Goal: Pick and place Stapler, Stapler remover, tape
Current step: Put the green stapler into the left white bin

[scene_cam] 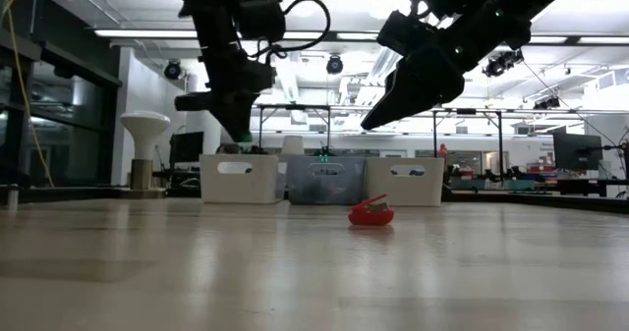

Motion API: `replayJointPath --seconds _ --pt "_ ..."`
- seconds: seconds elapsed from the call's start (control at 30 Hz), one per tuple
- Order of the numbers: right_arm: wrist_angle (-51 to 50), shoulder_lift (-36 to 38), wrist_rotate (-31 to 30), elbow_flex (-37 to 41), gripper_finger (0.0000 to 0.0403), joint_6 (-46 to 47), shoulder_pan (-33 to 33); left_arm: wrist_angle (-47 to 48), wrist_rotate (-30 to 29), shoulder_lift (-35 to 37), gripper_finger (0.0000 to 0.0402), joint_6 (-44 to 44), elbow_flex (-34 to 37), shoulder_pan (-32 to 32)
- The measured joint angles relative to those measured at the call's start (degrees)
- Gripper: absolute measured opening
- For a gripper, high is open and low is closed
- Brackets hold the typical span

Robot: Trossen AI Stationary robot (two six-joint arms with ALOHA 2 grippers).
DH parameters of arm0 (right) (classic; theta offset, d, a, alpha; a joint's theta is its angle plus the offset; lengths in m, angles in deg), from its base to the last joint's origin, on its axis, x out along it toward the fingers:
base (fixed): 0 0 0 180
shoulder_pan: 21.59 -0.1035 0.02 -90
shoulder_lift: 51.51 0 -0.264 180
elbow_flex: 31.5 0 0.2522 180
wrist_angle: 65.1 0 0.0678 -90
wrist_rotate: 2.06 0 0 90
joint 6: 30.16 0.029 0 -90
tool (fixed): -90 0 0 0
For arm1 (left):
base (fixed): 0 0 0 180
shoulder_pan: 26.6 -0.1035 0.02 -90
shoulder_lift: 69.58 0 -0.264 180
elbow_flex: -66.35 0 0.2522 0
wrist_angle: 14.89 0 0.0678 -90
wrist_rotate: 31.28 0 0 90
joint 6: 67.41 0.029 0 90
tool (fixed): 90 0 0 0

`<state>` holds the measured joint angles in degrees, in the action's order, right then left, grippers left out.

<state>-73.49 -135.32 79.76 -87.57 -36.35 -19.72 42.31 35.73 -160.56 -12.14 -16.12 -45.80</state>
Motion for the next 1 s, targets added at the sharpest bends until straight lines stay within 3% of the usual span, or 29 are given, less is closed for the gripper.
replayJointPath --seconds 0.2,0.37,0.57,1.0 --pt "0.01 0.0 -0.02 0.0 0.0197 0.25 0.0 -5.85 8.01 -0.84 0.0063 -8.63 -0.07 -7.88" --pt "-0.01 0.0 0.01 0.0 0.0197 0.39 -0.02 -6.26 12.62 -2.13 0.0063 -18.09 -0.08 -13.66" --pt "0.02 0.0 -0.02 0.0 0.0197 0.4 -0.02 -6.26 19.65 -3.89 0.0063 -23.15 -0.04 -17.95" --pt "0.01 0.0 0.01 0.0 0.0197 1.26 -0.02 -8.21 22.21 -9.44 0.0063 -24.07 -0.02 -19.43"
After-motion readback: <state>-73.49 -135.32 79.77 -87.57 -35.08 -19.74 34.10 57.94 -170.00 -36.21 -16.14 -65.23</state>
